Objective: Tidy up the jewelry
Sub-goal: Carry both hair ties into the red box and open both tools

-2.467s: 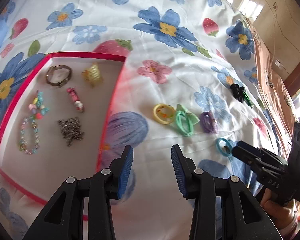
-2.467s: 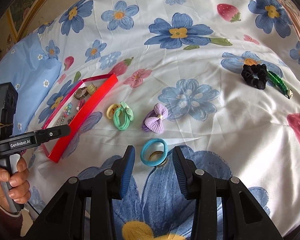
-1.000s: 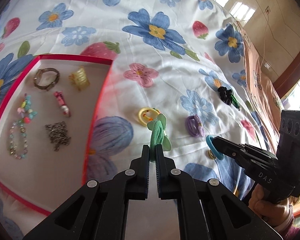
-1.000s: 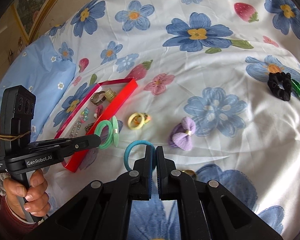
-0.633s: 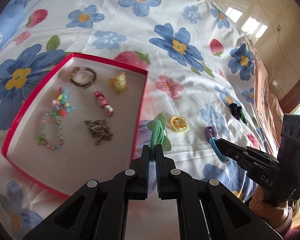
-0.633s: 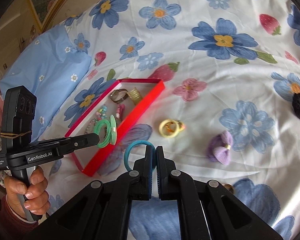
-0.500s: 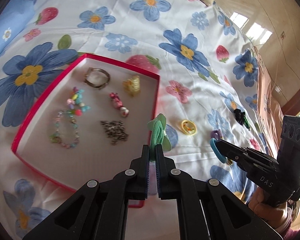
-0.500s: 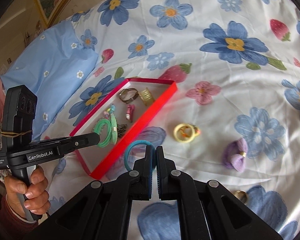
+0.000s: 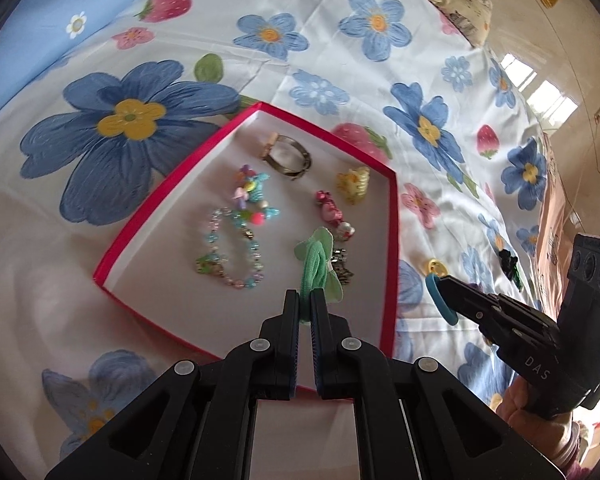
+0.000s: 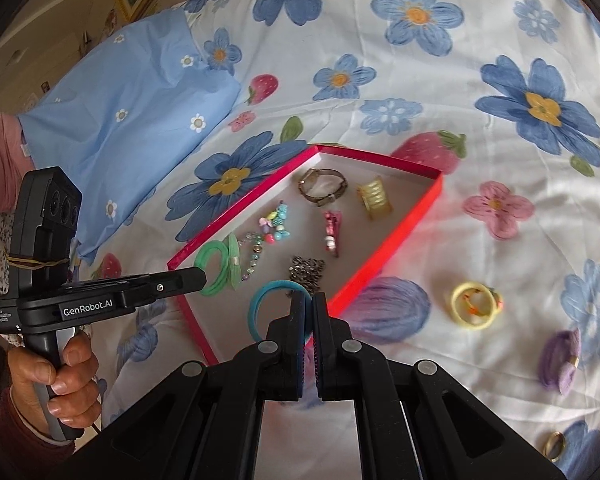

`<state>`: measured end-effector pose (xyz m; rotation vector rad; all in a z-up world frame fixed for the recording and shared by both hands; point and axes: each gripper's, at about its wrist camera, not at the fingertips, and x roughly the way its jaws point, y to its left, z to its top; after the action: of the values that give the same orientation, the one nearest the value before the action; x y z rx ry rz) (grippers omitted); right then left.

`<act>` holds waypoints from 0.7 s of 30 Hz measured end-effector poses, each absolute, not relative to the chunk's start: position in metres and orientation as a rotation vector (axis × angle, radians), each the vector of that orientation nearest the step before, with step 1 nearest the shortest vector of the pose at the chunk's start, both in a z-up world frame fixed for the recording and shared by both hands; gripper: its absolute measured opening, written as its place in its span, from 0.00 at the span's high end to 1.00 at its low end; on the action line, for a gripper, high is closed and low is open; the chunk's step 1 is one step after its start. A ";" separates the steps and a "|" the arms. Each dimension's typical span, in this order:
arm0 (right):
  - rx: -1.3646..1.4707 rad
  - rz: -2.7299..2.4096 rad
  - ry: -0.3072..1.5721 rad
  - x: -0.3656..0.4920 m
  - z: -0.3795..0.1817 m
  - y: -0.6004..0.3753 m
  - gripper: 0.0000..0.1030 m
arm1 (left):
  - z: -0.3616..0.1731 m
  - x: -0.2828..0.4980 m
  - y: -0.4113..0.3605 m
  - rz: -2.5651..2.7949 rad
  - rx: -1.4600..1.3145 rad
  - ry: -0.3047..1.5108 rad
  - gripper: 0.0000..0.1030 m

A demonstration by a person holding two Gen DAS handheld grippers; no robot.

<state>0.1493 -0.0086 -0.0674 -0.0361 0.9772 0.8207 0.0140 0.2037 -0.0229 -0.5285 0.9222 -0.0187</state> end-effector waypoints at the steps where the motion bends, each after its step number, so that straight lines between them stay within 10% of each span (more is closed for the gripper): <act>1: -0.042 0.823 0.978 0.151 -0.069 -0.004 0.97 | -0.025 0.015 0.206 -0.011 -0.533 0.925 0.96; 21: -0.265 0.813 1.035 0.165 -0.115 0.059 0.97 | -0.065 0.051 0.226 0.084 -0.545 1.024 0.95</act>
<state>0.1655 0.0590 -0.1151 -0.2646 1.0355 0.8133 0.0505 0.2262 -0.0648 -0.5448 1.0242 0.0842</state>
